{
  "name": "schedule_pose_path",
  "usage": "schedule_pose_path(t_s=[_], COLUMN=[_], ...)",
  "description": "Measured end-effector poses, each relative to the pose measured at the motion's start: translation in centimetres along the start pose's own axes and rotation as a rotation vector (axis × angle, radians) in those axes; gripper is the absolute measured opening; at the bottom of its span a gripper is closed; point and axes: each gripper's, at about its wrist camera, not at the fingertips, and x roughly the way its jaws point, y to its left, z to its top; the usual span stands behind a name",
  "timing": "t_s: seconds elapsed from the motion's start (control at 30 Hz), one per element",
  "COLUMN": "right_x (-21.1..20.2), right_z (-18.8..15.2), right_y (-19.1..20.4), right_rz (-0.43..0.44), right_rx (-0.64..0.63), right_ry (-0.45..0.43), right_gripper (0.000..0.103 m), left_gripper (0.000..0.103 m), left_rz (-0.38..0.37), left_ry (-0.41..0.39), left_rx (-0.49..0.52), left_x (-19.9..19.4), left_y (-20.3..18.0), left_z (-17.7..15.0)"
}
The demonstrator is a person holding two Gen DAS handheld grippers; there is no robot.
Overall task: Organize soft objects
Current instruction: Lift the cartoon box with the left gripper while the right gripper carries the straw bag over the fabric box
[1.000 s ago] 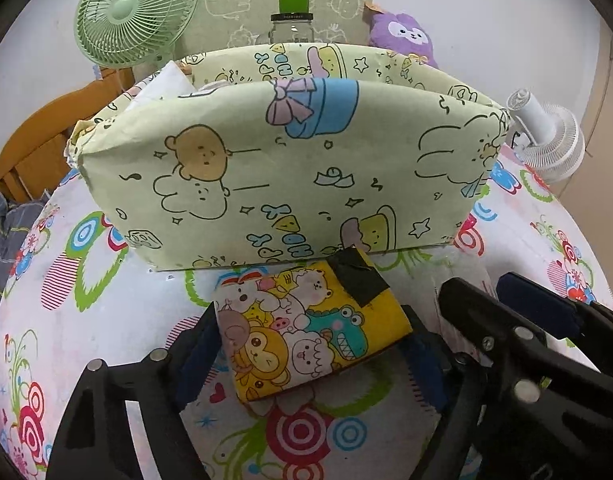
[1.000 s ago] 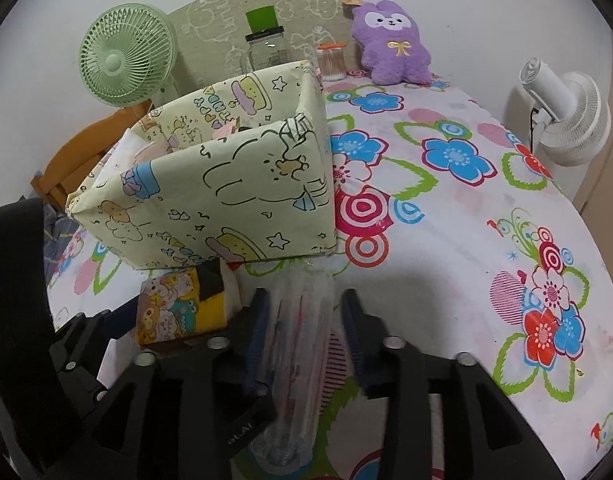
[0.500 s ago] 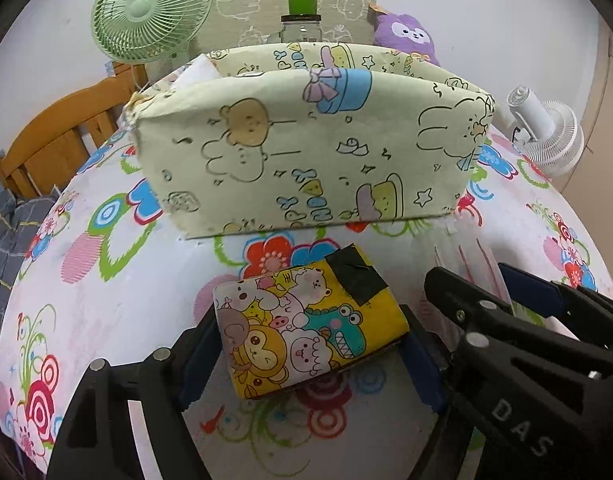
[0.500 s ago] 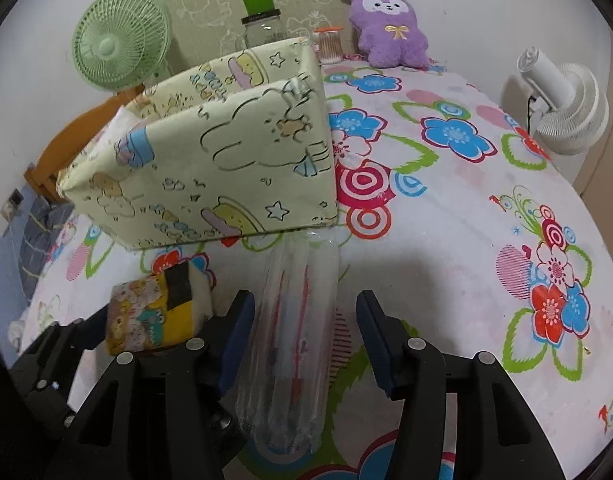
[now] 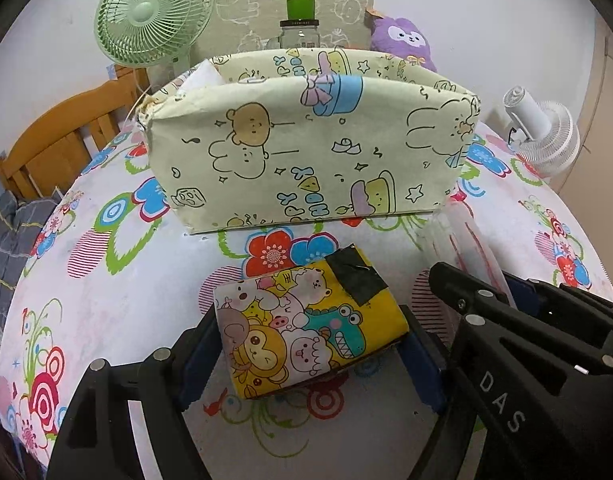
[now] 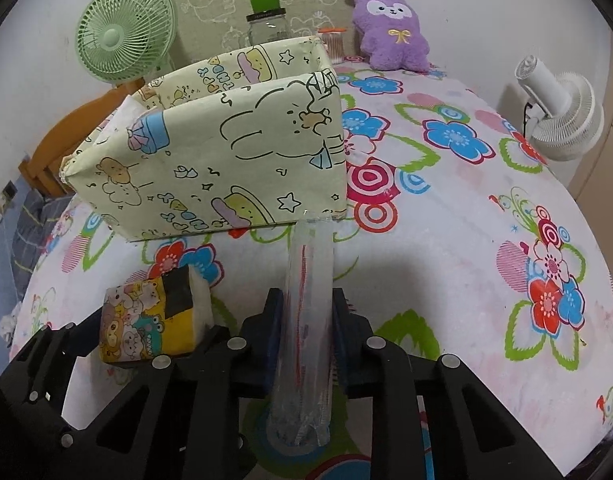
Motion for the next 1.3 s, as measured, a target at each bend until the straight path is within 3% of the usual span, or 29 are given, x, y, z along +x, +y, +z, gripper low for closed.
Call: schedule_pose_path(t_s=[1.3], right_x=[-13.2], right_z=[1.0], right_y=[1.6], right_rz=[0.015], right_rx=[-0.043], right_ry=[-0.256], right_gripper=[0.025], left_gripper=[0.083], left_rz=[0.006], left_ry=[-0.225], left_rx=[0.007], left_x=[-12.0], left_y=[-1.2], left_z=[1.9])
